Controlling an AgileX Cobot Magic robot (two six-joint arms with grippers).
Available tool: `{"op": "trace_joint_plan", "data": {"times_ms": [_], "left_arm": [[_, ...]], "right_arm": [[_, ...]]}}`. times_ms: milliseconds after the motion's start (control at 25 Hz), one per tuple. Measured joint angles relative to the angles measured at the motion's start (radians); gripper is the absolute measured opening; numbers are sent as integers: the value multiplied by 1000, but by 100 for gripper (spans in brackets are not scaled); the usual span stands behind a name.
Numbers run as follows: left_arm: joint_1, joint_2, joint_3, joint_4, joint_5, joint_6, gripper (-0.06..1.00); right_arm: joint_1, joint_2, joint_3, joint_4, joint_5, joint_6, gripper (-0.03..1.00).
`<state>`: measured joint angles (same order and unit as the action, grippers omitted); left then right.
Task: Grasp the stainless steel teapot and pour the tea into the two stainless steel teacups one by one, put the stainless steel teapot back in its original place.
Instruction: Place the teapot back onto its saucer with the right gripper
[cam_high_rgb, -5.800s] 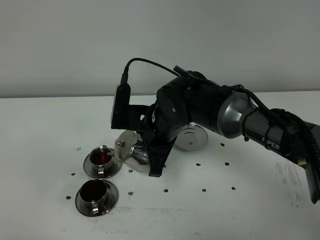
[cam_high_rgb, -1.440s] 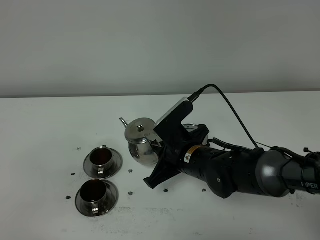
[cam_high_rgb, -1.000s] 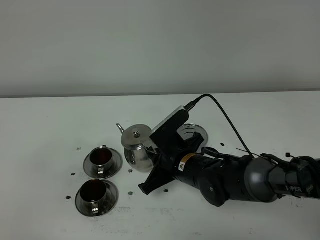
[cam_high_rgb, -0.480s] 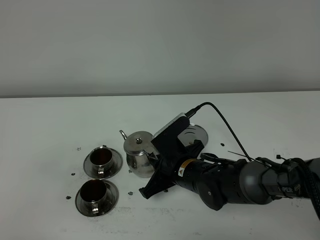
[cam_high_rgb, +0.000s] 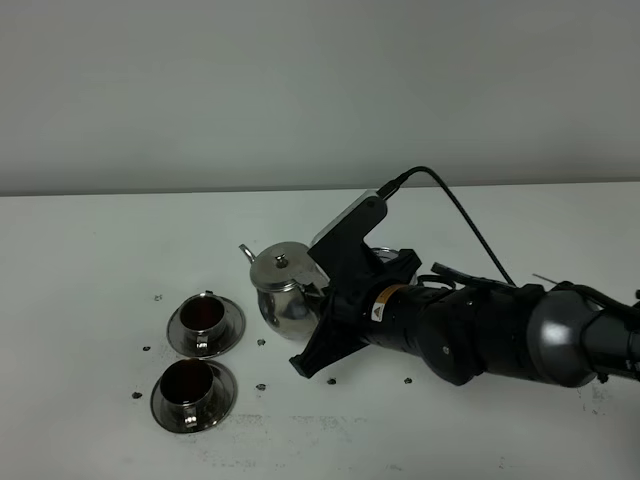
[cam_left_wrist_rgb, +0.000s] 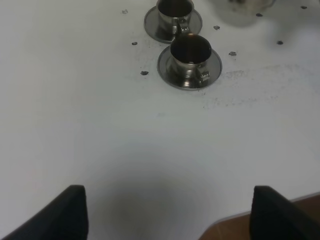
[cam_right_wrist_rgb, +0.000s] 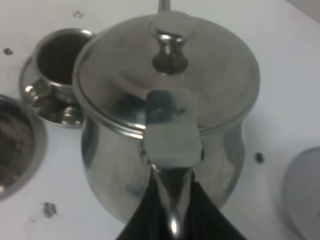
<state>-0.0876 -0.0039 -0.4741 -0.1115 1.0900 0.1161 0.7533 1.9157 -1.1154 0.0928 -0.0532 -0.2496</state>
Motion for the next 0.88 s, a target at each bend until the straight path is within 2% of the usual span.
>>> {"op": "trace_joint_plan", "data": {"times_ms": [120, 360, 560, 880], "left_arm": [[0, 0, 0, 0, 0, 0, 66], [0, 0, 0, 0, 0, 0, 66], [0, 0, 0, 0, 0, 0, 66], [0, 0, 0, -1, 0, 0, 66]], "right_arm": [[-50, -31, 0, -15, 11, -1, 5], [-157, -40, 0, -16, -34, 18, 5], [-202, -41, 61, -16, -207, 56, 5], [-237, -4, 104, -12, -286, 96, 5]]}}
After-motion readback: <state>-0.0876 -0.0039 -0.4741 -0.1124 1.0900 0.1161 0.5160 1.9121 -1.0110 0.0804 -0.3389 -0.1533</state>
